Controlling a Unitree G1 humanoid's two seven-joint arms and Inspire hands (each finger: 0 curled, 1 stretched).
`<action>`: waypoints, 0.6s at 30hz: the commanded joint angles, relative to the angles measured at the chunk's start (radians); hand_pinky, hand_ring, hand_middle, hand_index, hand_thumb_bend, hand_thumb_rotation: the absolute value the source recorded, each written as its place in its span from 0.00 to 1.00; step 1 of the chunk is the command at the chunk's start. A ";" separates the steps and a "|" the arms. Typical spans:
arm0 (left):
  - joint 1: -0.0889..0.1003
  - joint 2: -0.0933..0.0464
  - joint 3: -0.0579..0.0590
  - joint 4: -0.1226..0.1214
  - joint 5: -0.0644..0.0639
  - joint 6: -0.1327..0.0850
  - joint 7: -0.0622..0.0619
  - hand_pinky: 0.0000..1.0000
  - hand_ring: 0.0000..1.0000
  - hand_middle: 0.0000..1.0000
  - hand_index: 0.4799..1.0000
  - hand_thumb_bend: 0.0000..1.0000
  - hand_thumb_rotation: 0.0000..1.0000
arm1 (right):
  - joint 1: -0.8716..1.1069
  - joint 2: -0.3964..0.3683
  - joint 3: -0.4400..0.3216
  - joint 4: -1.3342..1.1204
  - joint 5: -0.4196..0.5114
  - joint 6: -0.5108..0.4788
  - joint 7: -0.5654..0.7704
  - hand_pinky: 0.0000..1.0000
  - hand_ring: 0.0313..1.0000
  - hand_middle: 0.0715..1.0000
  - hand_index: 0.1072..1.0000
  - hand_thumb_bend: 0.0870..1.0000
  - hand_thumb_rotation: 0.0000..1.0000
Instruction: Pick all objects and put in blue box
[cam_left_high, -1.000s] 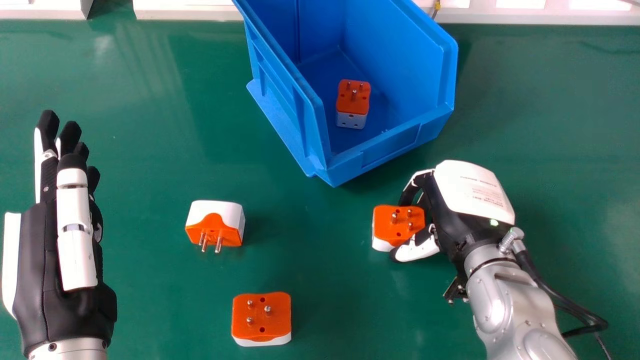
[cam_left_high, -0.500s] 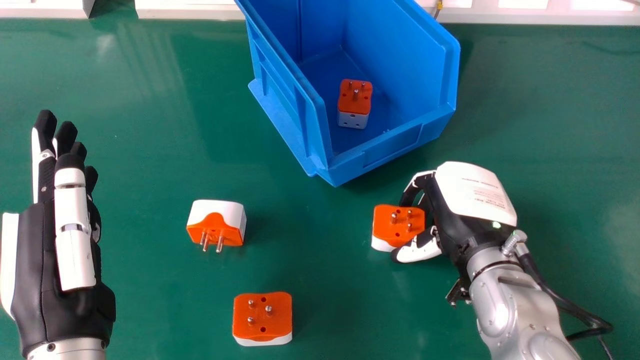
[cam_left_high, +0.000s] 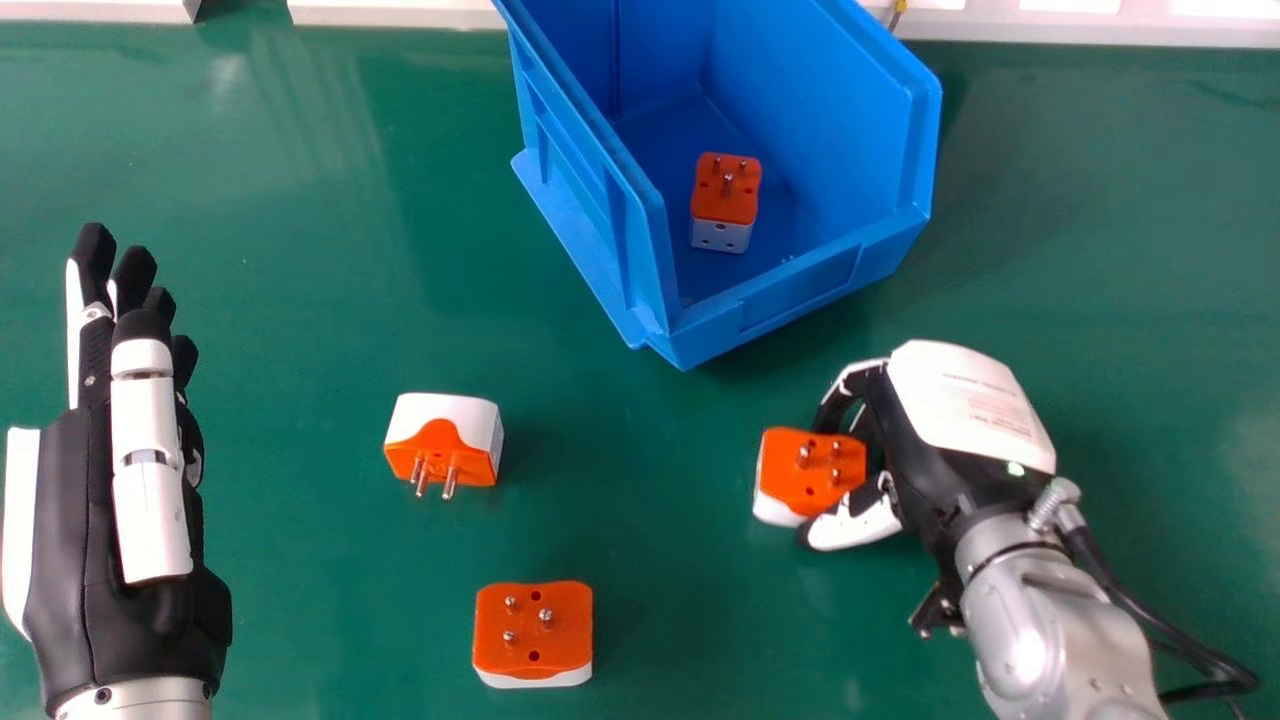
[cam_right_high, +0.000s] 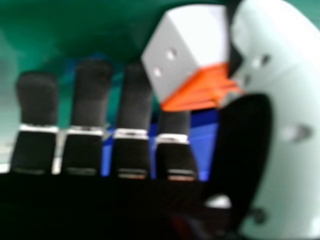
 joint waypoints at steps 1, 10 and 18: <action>-0.003 0.002 0.004 -0.022 0.002 -0.009 0.003 1.00 1.00 0.99 1.00 0.15 1.00 | 0.048 -0.009 0.000 -0.023 0.003 0.007 0.024 0.29 0.39 0.45 0.52 0.44 0.00; -0.009 0.006 0.011 -0.015 -0.001 -0.014 -0.001 1.00 1.00 1.00 1.00 0.15 1.00 | 0.063 -0.002 -0.022 -0.034 0.013 -0.007 0.007 0.29 0.39 0.45 0.51 0.44 0.00; -0.010 0.010 0.011 -0.025 0.000 -0.010 -0.005 1.00 1.00 0.99 0.99 0.18 1.00 | 0.063 -0.008 -0.028 -0.036 0.018 -0.028 0.008 0.28 0.39 0.45 0.50 0.44 0.00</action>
